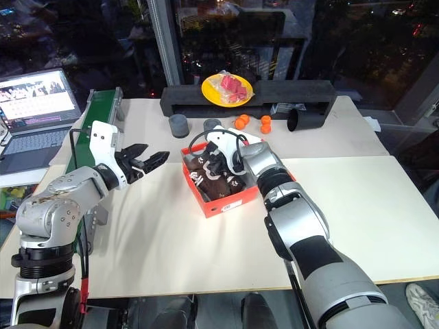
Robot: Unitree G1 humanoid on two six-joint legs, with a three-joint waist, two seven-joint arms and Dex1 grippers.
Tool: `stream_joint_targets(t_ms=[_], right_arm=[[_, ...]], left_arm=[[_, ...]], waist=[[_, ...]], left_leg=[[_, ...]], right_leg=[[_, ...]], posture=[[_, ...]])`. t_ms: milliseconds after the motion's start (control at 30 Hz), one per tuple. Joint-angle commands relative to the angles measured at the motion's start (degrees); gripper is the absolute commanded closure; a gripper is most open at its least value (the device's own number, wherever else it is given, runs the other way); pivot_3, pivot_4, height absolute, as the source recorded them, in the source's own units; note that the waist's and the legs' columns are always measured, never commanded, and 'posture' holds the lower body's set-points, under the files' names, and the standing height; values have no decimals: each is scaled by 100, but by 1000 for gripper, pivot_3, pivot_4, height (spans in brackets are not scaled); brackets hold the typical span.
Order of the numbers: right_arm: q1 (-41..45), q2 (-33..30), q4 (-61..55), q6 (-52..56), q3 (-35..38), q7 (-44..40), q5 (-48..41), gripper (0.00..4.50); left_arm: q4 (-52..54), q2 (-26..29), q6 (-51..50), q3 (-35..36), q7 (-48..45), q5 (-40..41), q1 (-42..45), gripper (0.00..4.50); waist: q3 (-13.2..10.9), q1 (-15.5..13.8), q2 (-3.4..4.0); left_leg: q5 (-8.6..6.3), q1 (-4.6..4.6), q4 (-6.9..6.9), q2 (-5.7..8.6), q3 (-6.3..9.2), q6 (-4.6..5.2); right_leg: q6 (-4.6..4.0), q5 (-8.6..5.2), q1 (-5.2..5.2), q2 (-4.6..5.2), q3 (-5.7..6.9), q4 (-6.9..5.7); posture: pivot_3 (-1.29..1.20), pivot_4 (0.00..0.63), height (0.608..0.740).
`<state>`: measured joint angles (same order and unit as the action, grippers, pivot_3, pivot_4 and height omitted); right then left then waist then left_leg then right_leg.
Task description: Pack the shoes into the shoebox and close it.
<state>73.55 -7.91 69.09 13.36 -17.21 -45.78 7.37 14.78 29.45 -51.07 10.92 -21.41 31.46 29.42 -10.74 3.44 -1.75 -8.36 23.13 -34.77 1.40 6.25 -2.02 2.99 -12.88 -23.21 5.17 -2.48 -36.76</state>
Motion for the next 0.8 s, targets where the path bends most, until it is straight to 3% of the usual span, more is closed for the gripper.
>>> stream_joint_targets(t_ms=[33,400,500,800], right_arm=[[-421,-37,540,-137,-688,-208,853,4160],[-637,38,721,-758,-1450,-475,1814,4160],[-609,161,768,-493,-1075,-708,1498,4160],[-731,216,804,-315,-493,-321,1261,4160]], left_arm=[[187,-20,205,-17,-17,-58,34,635],[193,-138,307,-111,-23,-138,-15,635],[241,-145,294,-117,-14,-134,-44,635],[290,-128,258,-166,-33,-119,-44,635]], waist=[[8,-15,0],[73,-120,0],[101,-135,0],[123,-130,0]], left_leg=[[-2,-12,0,1,0,-3],[-16,-87,2,2,5,-11],[-17,-88,2,6,6,-12],[-19,-91,4,6,8,-10]], right_leg=[[19,-12,13,1,0,3],[47,-45,97,5,6,13],[48,-48,100,9,8,13],[44,-54,102,9,8,11]], posture=[[0,150,740],[0,150,740],[0,150,740],[0,150,740]])
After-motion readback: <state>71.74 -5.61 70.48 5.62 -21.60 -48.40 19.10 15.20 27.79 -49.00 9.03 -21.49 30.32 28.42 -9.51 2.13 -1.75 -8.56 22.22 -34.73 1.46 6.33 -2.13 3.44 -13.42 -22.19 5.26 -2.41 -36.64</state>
